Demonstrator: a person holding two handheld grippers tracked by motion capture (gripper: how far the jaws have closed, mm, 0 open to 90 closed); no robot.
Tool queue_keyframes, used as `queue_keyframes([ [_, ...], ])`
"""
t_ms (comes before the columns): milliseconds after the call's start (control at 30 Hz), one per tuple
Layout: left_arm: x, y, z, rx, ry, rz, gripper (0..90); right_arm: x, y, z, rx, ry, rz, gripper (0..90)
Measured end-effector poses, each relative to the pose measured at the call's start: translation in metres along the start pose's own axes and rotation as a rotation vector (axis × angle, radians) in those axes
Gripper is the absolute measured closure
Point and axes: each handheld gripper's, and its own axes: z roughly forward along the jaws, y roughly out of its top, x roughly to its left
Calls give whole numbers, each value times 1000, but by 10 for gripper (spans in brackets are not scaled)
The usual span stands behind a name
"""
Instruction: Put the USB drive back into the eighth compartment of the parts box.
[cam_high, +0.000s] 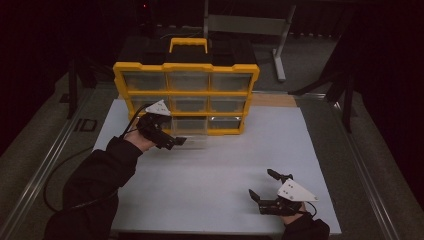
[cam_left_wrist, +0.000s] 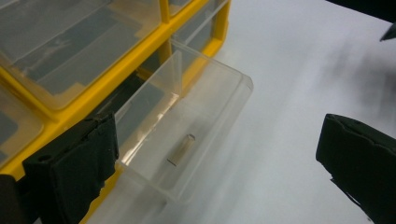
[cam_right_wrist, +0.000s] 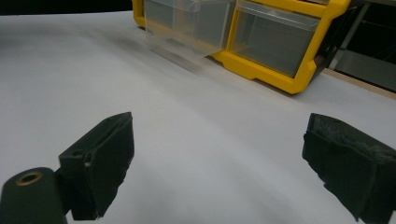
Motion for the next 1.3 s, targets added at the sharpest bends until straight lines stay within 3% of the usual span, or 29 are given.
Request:
queue_keyframes([
  [300, -10, -13, -13, -36, 16, 14, 5, 1, 0, 0, 1, -1, -3, 92],
  [633, -19, -27, -23, -37, 20, 18, 5, 1, 1, 0, -2, 1, -3, 92],
  [1300, -36, -71, -43, -60, 52, 8, 5, 2, 1, 1, 0, 3, -4, 92],
])
